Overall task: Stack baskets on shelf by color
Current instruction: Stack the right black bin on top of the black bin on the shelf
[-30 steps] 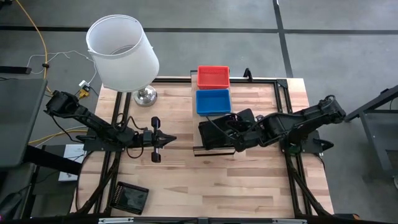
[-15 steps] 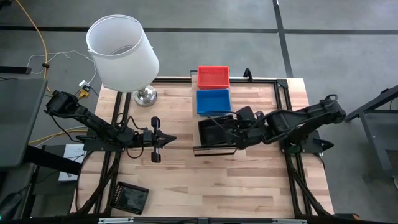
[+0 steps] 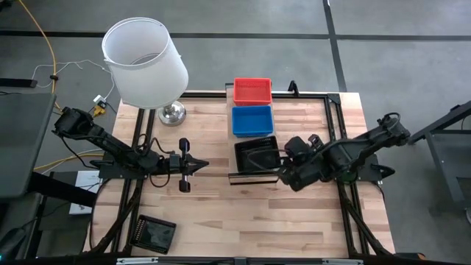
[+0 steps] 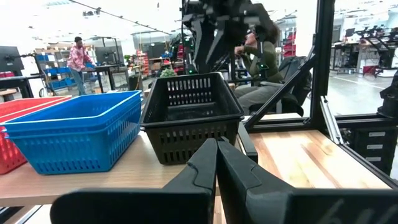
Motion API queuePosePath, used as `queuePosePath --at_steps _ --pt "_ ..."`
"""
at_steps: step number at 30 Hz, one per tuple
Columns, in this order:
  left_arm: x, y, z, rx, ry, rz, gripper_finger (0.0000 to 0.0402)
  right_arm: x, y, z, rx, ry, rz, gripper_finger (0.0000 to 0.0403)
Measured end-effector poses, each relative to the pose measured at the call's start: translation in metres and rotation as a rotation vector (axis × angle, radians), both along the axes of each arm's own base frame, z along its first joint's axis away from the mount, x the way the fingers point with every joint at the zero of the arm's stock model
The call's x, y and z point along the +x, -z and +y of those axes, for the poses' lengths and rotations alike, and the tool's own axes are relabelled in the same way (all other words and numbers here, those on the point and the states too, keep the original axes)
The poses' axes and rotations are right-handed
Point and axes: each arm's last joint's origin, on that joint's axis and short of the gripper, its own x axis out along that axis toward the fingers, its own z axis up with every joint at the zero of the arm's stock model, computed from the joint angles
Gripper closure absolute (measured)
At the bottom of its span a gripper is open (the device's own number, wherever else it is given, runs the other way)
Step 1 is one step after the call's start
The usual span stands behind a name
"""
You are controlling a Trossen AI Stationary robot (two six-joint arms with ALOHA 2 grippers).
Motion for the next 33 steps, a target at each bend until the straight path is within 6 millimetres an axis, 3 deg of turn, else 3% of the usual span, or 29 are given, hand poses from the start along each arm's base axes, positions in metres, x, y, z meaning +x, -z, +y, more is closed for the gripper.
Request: queuePosePath --at_steps 6,12,19,27,33 --pt "0.000 0.000 0.000 0.000 0.000 0.000 0.0401 -0.003 0.020 0.003 -0.244 -0.011 -0.009 0.0387" --pt "0.000 0.000 0.000 0.001 0.000 0.003 0.0401 -0.012 0.026 0.011 -0.380 -0.039 -0.086 0.0396" --pt "0.000 0.000 0.000 0.001 -0.001 0.003 0.0401 -0.016 0.054 0.012 -0.344 -0.112 -0.150 0.0402" --pt "0.000 0.000 0.000 0.036 -0.007 0.009 0.0401 -0.011 0.060 0.001 -0.355 -0.198 -0.320 0.0403" --pt "0.000 0.000 0.000 0.035 -0.008 0.009 0.0401 0.003 0.073 -0.016 -0.335 -0.246 -0.359 0.0403"
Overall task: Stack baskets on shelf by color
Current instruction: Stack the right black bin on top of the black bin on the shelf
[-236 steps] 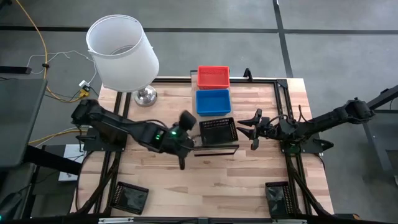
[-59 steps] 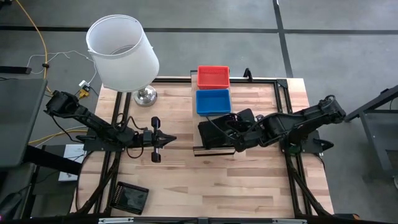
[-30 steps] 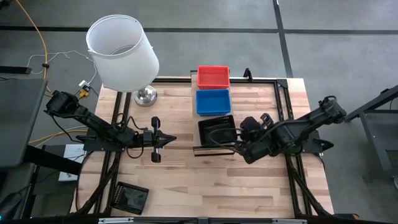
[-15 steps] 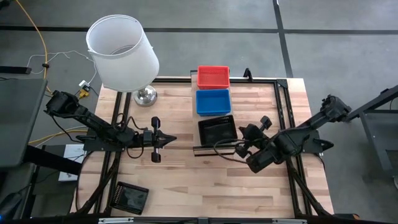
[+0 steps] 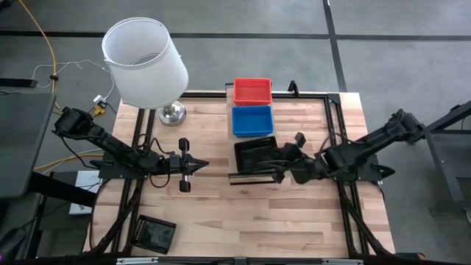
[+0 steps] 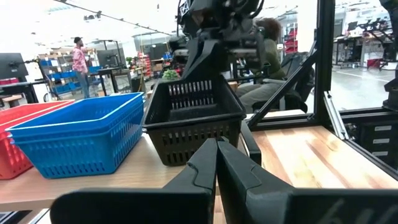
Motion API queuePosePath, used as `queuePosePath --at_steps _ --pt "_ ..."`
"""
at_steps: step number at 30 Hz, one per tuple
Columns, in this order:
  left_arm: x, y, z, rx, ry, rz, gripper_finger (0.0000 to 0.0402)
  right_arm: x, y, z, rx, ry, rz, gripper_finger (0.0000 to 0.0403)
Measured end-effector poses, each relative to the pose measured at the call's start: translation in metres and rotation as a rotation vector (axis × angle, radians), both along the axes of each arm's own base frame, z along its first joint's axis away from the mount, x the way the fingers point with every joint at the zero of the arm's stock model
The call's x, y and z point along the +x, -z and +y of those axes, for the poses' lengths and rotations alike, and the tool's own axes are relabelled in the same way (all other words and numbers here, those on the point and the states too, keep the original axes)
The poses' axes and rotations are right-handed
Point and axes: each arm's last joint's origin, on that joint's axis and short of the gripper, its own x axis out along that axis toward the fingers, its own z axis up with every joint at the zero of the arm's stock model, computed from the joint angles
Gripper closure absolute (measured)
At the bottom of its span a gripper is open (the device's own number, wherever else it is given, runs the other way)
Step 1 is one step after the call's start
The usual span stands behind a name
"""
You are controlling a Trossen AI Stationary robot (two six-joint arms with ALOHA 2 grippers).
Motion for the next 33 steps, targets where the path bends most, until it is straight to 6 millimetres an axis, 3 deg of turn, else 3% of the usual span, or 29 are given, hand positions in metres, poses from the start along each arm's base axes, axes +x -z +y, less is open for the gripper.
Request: queuePosePath --at_steps 6,15,20,23,26,33 --pt "0.000 0.000 0.000 0.000 0.000 0.001 0.0401 0.005 0.011 -0.015 0.030 0.015 0.022 0.0403" --pt "0.000 0.000 0.000 0.010 0.006 0.003 0.0401 0.001 -0.019 -0.005 -0.022 -0.093 0.012 0.0403" --pt "0.002 -0.003 -0.004 -0.030 0.124 -0.024 0.0401 -0.007 -0.025 0.009 0.007 -0.222 0.062 0.0403" --pt "0.012 -0.013 -0.008 -0.069 0.168 -0.017 0.0401 -0.012 -0.024 0.018 0.018 -0.288 0.094 0.0403" --pt "0.028 -0.015 -0.013 -0.072 0.161 0.109 0.0401 -0.017 -0.020 0.024 0.023 -0.337 0.148 0.0403" --pt "0.063 -0.017 -0.025 -0.039 0.113 0.221 0.0401 -0.032 -0.009 0.026 0.059 -0.286 0.265 0.0403"
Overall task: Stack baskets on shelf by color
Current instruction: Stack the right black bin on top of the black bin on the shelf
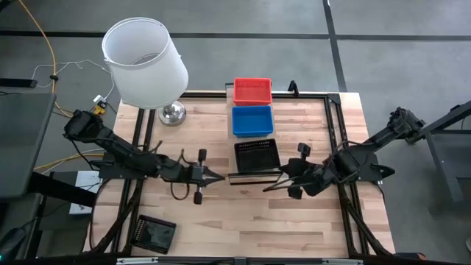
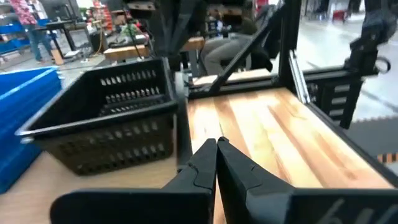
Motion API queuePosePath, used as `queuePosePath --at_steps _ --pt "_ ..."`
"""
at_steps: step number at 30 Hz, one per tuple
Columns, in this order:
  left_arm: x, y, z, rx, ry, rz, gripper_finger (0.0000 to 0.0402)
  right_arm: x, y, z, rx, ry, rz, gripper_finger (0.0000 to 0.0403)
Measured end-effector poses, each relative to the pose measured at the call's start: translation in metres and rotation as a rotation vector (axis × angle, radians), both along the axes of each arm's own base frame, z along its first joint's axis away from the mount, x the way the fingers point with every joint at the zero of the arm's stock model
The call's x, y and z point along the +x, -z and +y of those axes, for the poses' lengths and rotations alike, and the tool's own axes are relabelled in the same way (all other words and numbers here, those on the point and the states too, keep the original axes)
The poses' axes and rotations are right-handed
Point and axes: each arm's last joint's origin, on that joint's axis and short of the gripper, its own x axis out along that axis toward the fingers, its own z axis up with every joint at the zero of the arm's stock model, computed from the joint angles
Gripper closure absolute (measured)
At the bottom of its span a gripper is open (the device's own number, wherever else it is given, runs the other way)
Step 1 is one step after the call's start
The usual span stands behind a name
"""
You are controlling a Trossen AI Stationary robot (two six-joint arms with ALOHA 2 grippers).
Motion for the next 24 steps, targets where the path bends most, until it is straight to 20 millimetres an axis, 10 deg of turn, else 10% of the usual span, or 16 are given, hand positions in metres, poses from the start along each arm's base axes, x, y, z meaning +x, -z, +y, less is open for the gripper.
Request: queuePosePath --at_steps 24 --pt "0.070 0.000 -0.015 0.005 -0.320 -0.022 0.0401 -0.007 0.003 -0.004 -0.062 0.119 -0.005 0.0403"
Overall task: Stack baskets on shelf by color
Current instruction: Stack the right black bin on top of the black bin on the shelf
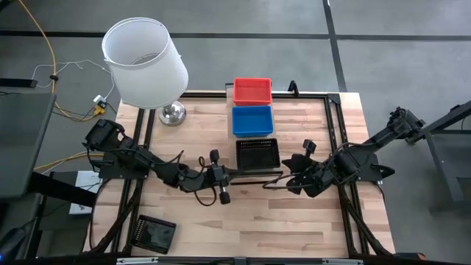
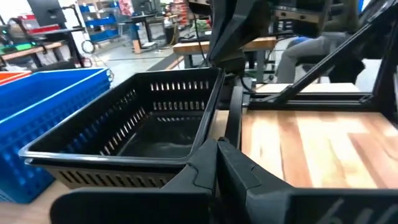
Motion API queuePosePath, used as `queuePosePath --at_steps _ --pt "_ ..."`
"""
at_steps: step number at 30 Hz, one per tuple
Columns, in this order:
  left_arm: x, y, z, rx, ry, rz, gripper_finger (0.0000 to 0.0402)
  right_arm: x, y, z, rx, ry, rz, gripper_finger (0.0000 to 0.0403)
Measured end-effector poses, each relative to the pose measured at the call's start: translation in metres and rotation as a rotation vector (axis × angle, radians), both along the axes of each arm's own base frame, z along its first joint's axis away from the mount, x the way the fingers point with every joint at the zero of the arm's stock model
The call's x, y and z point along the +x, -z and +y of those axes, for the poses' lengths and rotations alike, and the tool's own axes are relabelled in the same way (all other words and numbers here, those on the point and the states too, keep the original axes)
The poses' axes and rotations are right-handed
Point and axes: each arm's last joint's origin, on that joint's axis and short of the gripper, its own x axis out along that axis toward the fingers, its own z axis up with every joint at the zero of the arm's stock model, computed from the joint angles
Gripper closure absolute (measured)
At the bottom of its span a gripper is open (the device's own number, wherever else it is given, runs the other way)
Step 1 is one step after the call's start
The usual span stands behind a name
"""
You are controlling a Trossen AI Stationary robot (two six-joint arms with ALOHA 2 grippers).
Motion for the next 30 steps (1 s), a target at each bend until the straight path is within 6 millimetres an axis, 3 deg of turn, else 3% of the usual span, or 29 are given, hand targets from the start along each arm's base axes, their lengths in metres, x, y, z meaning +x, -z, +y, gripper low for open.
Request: queuePosePath --at_steps 9,15,24,30 --pt "-0.001 0.000 0.002 0.047 -0.104 0.013 0.0401 0.000 0.000 0.000 -0.001 -0.001 0.001 0.0403" --pt "-0.006 -0.003 -0.007 0.101 -0.080 0.043 0.0401 -0.003 0.002 -0.002 -0.012 -0.001 0.044 0.0403" --pt "-0.044 -0.037 -0.040 0.207 0.084 0.096 0.0401 -0.011 0.008 -0.006 0.024 0.057 0.114 0.0403" --pt "-0.073 -0.049 -0.048 0.213 0.235 0.152 0.0401 -0.013 0.012 0.002 0.117 0.001 0.140 0.0403"
